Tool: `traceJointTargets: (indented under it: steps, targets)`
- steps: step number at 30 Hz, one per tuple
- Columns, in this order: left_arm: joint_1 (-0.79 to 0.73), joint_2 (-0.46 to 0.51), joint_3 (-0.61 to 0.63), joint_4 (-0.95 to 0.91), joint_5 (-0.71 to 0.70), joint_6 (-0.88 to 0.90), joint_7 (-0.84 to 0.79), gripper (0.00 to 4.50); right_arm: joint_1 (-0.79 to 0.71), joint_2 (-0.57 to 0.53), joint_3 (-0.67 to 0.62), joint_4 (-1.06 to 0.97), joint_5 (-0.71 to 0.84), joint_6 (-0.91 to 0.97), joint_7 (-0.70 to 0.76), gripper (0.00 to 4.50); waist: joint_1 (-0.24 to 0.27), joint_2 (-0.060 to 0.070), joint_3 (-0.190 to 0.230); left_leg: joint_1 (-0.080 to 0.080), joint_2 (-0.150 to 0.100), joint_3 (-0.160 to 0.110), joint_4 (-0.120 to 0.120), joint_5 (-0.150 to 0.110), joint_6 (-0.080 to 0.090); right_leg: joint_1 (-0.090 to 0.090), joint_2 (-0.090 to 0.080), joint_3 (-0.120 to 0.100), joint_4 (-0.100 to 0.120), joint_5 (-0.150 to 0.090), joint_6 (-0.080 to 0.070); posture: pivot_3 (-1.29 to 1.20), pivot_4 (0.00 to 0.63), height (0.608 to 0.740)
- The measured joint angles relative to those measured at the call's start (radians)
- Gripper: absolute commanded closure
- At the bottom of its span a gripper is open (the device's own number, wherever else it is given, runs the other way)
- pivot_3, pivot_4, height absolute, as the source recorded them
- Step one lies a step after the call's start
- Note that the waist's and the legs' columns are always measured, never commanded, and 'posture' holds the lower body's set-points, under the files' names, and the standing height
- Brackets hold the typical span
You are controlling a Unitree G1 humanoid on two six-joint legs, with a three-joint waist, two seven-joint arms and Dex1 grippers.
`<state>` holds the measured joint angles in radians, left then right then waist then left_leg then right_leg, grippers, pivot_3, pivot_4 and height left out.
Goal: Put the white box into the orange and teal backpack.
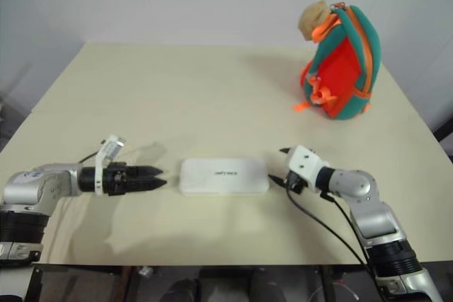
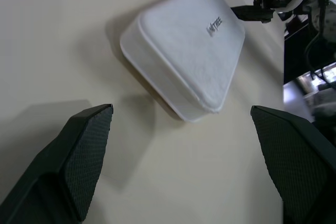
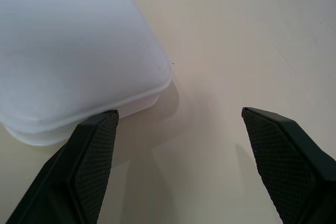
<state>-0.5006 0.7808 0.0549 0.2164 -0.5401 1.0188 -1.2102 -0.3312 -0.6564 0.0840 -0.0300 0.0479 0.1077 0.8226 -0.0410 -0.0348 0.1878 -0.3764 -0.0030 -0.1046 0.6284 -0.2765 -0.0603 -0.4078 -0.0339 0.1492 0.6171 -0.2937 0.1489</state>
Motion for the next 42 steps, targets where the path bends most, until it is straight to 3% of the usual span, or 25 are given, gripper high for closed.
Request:
traceJointTargets:
  steps: [11, 42]
  targets:
    - [-0.091, -0.075, -0.001, 0.119, -0.077, 0.189, 0.021, 0.01, -0.001, 0.002, 0.000, 0.002, 0.001, -0.001, 0.004, 0.03, 0.003, 0.000, 0.000, 0.000, 0.000, -0.001, 0.000, 0.000, 0.000, 0.000, 0.000, -0.001, 0.000, 0.000, 0.000, 0.00, 0.150, 0.740]
    - [-0.240, -0.209, -0.059, 0.350, -0.050, 0.148, 0.045, 0.01, 0.001, 0.011, -0.001, -0.006, 0.002, 0.007, 0.007, 0.03, 0.011, 0.000, 0.000, 0.001, -0.002, -0.001, 0.002, 0.001, -0.001, 0.001, -0.002, -0.002, 0.002, 0.000, 0.000, 0.00, 0.150, 0.740]
